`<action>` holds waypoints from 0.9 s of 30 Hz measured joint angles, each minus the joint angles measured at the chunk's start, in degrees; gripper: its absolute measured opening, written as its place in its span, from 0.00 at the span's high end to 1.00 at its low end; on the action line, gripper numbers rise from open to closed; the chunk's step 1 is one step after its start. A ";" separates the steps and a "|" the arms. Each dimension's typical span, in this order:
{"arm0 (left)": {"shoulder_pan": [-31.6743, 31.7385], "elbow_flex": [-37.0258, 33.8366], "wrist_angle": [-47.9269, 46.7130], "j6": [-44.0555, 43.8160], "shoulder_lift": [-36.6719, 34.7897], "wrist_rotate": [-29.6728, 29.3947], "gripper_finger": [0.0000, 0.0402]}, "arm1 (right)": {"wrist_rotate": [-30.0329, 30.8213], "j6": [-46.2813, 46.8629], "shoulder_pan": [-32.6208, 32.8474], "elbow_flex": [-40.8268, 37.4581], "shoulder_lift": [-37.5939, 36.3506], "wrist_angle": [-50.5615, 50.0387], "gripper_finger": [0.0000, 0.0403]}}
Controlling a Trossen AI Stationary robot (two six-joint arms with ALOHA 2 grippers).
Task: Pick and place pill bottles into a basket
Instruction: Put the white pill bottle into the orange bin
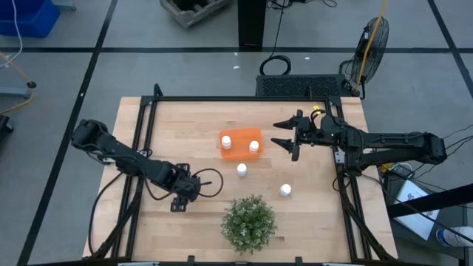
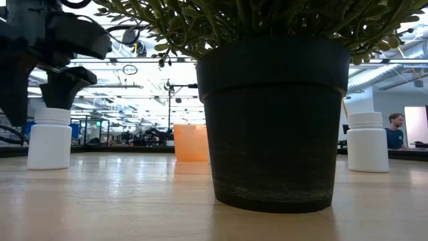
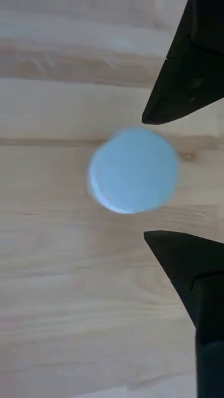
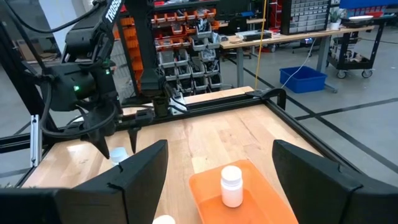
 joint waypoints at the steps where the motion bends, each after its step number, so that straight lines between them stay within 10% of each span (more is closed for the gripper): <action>1: 0.10 0.01 0.91 0.12 -0.01 0.00 0.26 | 0.00 0.14 0.00 0.00 0.00 0.00 0.31; 20: 0.77 0.01 3.35 1.99 -0.03 0.06 0.36 | -1.47 1.19 0.06 -0.02 0.00 0.00 0.31; 27: 1.96 0.01 3.43 2.94 -0.03 -1.60 0.53 | -1.49 1.19 0.06 -0.02 0.00 0.00 0.31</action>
